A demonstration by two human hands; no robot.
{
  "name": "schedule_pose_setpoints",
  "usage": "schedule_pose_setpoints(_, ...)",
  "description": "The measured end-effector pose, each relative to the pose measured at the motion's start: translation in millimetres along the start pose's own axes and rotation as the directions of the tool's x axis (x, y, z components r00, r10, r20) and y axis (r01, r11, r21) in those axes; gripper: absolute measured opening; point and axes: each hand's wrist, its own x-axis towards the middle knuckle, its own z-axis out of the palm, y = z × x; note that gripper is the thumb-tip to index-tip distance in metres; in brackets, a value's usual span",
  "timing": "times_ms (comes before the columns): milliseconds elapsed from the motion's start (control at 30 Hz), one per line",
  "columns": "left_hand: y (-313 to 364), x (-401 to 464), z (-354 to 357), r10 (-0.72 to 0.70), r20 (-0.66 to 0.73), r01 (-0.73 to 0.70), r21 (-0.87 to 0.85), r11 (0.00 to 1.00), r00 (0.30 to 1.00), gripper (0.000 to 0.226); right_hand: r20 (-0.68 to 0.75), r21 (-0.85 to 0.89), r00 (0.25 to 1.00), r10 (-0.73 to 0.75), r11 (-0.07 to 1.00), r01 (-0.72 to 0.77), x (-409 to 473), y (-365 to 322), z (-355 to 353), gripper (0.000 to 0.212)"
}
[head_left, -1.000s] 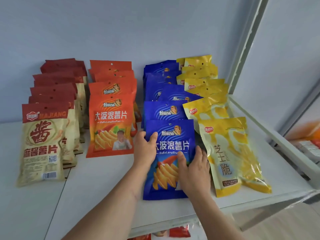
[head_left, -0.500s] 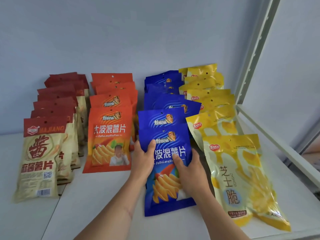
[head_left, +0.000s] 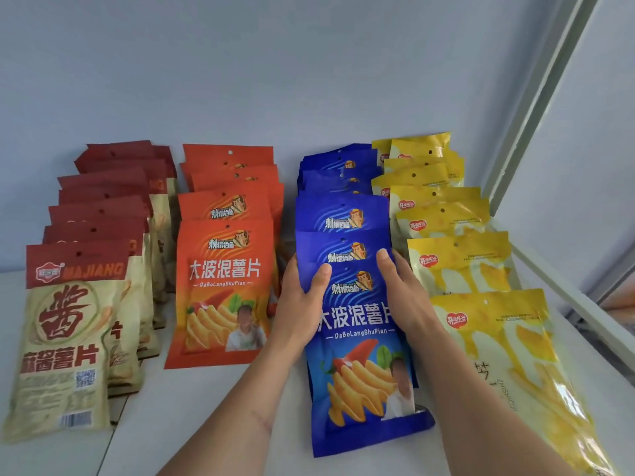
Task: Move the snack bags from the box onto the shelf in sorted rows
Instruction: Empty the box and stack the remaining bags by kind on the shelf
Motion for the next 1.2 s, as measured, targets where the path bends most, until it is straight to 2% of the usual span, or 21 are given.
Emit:
schedule_pose_setpoints(67,-1,2,-1,0.003,-0.003,-0.003,-0.012,1.000,1.000,0.038,0.050,0.003,0.998,0.022,1.000,-0.022,3,-4,-2,0.064)
schedule_pose_setpoints(167,-5,4,-3,0.008,-0.024,-0.008,0.022,1.000,1.000,0.037,0.052,-0.027,0.997,0.056,0.998,-0.055,5,0,-5,0.080)
schedule_pose_setpoints(233,-7,3,-5,-0.009,-0.053,0.012,0.063,0.998,0.999,0.059,0.017,-0.062,0.998,0.063,0.996,-0.062,4,8,-7,0.083)
schedule_pose_setpoints(267,-8,1,-5,-0.028,-0.071,0.034,0.081,0.996,0.997,0.074,-0.001,-0.071,0.998,0.059,0.996,-0.059,3,12,-8,0.079)
schedule_pose_setpoints(333,-10,-7,-4,-0.059,-0.119,0.072,0.108,0.992,0.991,0.089,-0.021,-0.097,0.999,0.031,0.995,-0.033,3,17,-8,0.066)
schedule_pose_setpoints(400,-10,-20,1,-0.092,-0.132,0.107,0.116,0.987,0.987,0.089,-0.036,-0.134,0.999,-0.005,0.991,0.000,3,19,-4,0.052)
schedule_pose_setpoints(500,-16,-32,8,-0.102,-0.142,0.119,0.119,0.986,0.985,0.089,-0.084,-0.187,0.995,-0.050,0.982,0.034,5,23,2,0.046)
schedule_pose_setpoints(600,-20,-23,9,-0.057,-0.178,0.095,0.217,0.971,0.982,0.092,-0.115,-0.193,0.991,-0.064,0.980,0.041,8,28,9,0.048)
schedule_pose_setpoints(700,-17,-11,7,-0.011,-0.205,0.077,0.317,0.945,0.979,0.084,-0.132,-0.196,0.989,-0.065,0.980,0.038,13,29,14,0.050)
schedule_pose_setpoints(833,-8,-15,1,-0.069,-0.184,0.127,0.329,0.936,0.981,0.094,-0.145,-0.219,0.987,-0.063,0.975,0.030,19,28,16,0.055)
schedule_pose_setpoints(867,-6,-23,1,-0.046,-0.199,0.127,0.417,0.900,0.979,0.098,-0.149,-0.226,0.987,-0.063,0.974,0.028,20,29,15,0.055)
schedule_pose_setpoints(933,-9,-51,4,0.107,-0.181,0.044,0.674,0.737,0.978,0.099,-0.154,-0.255,0.986,-0.070,0.967,0.029,21,30,14,0.056)
schedule_pose_setpoints(1000,-15,-85,14,0.282,0.001,-0.150,0.849,0.506,0.959,0.091,-0.151,-0.274,0.985,-0.078,0.961,0.034,23,31,14,0.058)
schedule_pose_setpoints(1033,-21,-98,20,0.303,0.112,-0.229,0.894,0.385,0.946,0.087,-0.148,-0.275,0.986,-0.079,0.961,0.036,24,31,14,0.059)
schedule_pose_setpoints(1100,-33,-111,28,0.233,0.269,-0.319,0.923,0.215,0.934,0.084,-0.133,-0.287,0.988,-0.080,0.957,0.039,27,28,14,0.060)
schedule_pose_setpoints(1200,-39,-102,23,0.125,0.353,-0.365,0.927,0.092,0.927,0.089,-0.083,-0.248,0.995,-0.056,0.968,0.034,36,16,11,0.067)
